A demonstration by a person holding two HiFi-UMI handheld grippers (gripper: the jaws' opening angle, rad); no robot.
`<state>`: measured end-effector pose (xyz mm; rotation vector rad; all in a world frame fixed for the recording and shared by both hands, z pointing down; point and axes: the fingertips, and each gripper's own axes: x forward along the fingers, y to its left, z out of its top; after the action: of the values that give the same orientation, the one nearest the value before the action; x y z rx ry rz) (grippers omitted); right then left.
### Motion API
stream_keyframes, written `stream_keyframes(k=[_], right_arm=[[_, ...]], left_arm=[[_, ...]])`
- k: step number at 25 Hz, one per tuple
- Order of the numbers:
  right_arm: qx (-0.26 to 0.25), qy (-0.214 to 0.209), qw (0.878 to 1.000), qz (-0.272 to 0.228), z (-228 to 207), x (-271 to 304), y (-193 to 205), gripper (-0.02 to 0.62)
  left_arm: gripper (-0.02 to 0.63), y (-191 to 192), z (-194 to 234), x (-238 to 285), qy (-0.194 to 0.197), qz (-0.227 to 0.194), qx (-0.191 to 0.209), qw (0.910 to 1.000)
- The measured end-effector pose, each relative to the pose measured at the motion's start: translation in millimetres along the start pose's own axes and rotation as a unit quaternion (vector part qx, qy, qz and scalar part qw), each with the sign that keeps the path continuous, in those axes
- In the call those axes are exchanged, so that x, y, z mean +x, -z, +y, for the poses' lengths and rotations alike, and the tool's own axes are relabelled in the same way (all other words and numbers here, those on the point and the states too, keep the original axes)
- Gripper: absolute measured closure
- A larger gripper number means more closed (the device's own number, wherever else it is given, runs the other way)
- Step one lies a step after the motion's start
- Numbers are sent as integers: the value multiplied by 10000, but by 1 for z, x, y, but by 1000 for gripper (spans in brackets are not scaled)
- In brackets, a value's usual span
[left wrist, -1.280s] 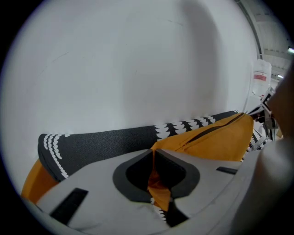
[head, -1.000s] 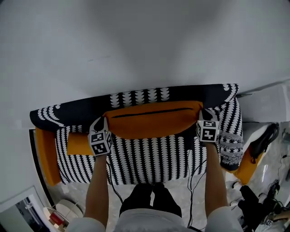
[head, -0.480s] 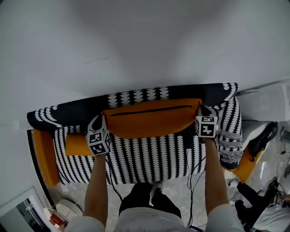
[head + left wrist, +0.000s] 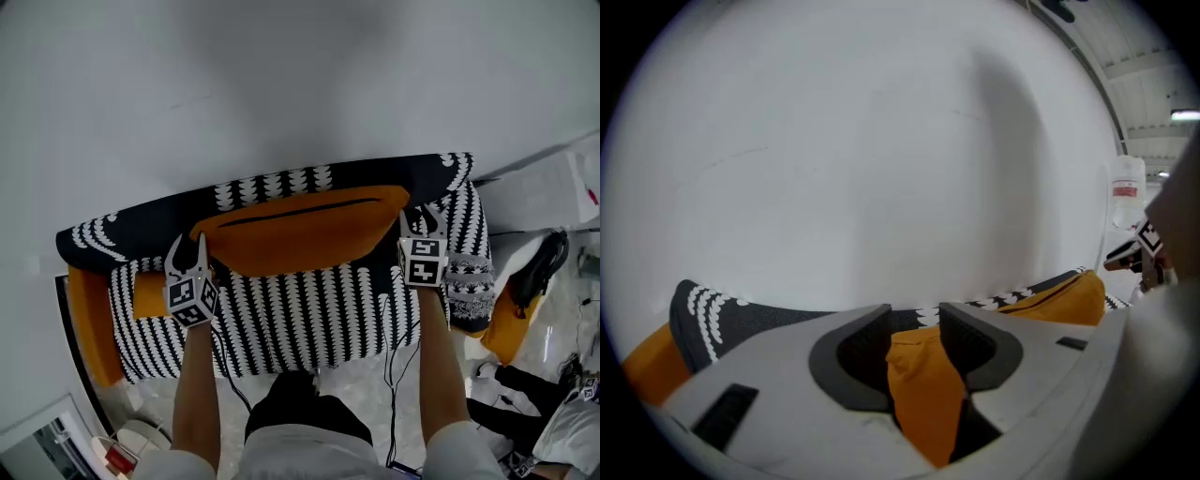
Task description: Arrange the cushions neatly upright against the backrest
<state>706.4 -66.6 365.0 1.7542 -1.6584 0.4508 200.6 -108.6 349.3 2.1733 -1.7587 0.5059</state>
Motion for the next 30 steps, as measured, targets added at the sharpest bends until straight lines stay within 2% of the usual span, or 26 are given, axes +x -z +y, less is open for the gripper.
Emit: stream_keyframes(k=[6,8,12,16,19,24,27,30], right_arm=[[60,-185,9996,-218,5,-69,11,435],[11,-273,9991,-312,11,-96,18,436],[210,-396,9983,-383,22,-157,39,437],[453,-442,9971,-421,33,-229,64,487],[586,-502,9959,-478,49,-280,84,511],[613,-513,9940,-751,67,-360,96,553],[632,-641,9904,-1045,79,-404,93,591],[488,-746,9875,-1303,92,-441,85,592]], left_arm=[[426,-11,-34,-54,356,-142,246,9990],[469,-13,-45,-76,517,-182,362,9978],[500,-13,-69,-126,857,-238,534,9946],[508,-15,-101,-187,1312,-420,577,9888],[522,-9,-116,-235,1540,-399,898,9832],[555,-8,-123,-317,1517,-428,1179,9804],[579,-10,-116,-364,1336,-505,1140,9832],[589,-11,-107,-407,1163,-583,1078,9856]])
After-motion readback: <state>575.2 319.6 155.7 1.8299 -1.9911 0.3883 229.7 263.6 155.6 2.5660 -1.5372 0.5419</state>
